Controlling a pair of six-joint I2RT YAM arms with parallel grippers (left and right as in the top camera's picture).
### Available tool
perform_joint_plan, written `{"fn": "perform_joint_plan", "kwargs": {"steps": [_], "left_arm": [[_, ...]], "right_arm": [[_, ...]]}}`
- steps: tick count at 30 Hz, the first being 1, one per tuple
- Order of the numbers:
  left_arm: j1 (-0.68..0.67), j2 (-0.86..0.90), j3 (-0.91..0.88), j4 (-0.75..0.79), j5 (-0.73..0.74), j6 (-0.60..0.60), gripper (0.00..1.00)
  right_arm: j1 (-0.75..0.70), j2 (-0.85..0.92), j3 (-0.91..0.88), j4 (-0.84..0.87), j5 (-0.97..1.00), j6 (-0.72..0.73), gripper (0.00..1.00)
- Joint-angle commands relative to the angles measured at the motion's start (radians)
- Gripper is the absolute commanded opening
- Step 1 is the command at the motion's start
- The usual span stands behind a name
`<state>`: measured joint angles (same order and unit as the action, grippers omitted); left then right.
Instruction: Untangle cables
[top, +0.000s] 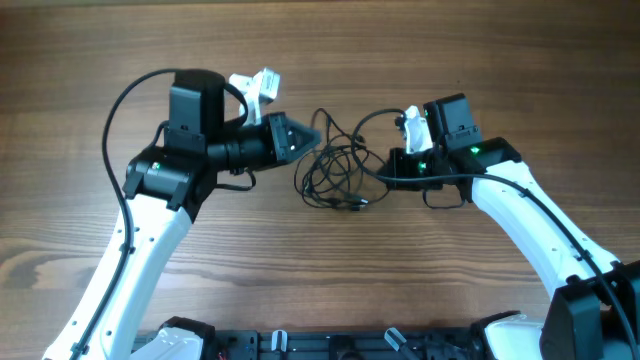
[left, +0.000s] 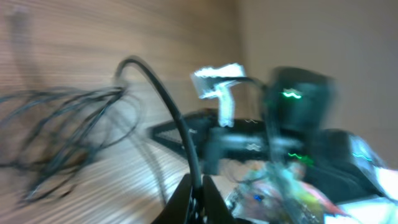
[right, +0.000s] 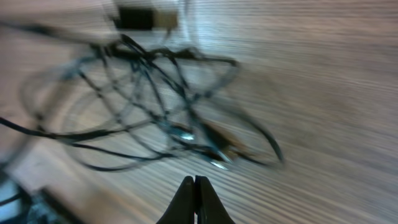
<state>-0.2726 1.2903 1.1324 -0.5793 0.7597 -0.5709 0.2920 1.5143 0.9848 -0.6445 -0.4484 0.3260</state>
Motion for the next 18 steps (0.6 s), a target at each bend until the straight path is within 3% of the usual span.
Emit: {"fn": "perform_joint_plan", "kwargs": {"steps": [1,4,6,9,13,18], "left_arm": [[0.006,-0.012,0.006,-0.088,-0.290,0.074,0.07],[0.006,-0.011,0.006,-0.122,-0.305,0.074,0.43],[0.006,-0.011,0.006,-0.146,-0.305,0.074,0.49],[0.006,-0.009,0.006,-0.167,-0.306,0.074,0.66],[0.006,0.007,0.001,-0.196,-0.318,0.074,0.76],[0.006,0.066,-0.024,-0.202,-0.413,0.074,0.77]], "right_arm": [[0.002,-0.016,0.015,-0.024,0.157,0.048,0.04],[0.002,-0.016,0.015,-0.022,0.114,0.047,0.08],[0.002,-0.016,0.015,-0.023,0.111,0.047,0.13],[0.002,-0.016,0.015,-0.023,0.111,0.047,0.15],[0.002,-0.016,0.015,-0.027,0.111,0.047,0.17],[0.002,-0.016,0.015,-0.035,0.111,0.046,0.20]]}}
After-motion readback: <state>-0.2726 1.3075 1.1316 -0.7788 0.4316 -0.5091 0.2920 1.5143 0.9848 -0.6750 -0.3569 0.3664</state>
